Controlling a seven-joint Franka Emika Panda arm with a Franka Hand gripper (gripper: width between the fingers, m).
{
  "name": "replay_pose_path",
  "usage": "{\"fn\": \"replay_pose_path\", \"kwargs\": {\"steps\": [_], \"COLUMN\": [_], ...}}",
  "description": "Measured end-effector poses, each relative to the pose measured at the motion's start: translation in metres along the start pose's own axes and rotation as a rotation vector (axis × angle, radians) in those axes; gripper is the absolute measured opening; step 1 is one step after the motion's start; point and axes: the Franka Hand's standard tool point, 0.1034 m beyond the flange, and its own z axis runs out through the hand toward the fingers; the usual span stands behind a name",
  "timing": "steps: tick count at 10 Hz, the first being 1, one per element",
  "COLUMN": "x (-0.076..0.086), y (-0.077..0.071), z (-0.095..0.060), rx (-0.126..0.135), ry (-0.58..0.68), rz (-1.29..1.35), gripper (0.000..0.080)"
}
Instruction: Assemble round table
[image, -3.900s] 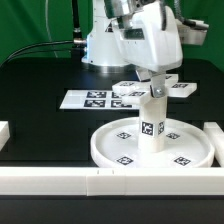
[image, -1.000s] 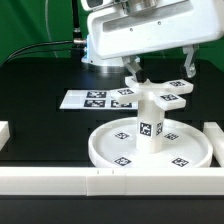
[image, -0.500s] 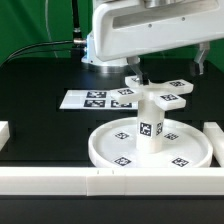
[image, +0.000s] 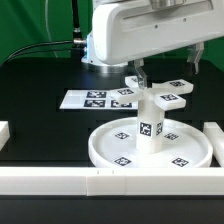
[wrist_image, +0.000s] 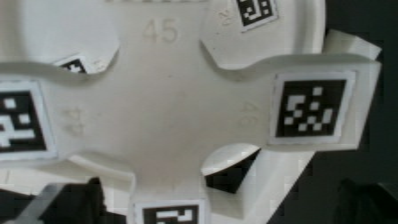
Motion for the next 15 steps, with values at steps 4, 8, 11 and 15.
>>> {"fn": "replay_pose_path", "kwargs": {"steps": [4, 8, 11, 15], "x": [-0.007, -0.010, -0.016, -0.020], "y": [0.005, 0.008, 0.011, 0.015], "z": [0.002, 0.003, 0.007, 0.010], "rx": [0.003, 0.006, 0.000, 0.005], "ry": [-0.037, -0.041, -0.046, -0.050], "rz": [-0.442, -0.618, -0.758, -0.743], "gripper": [0.0649, 0.0649, 0.0649, 0.0649]}}
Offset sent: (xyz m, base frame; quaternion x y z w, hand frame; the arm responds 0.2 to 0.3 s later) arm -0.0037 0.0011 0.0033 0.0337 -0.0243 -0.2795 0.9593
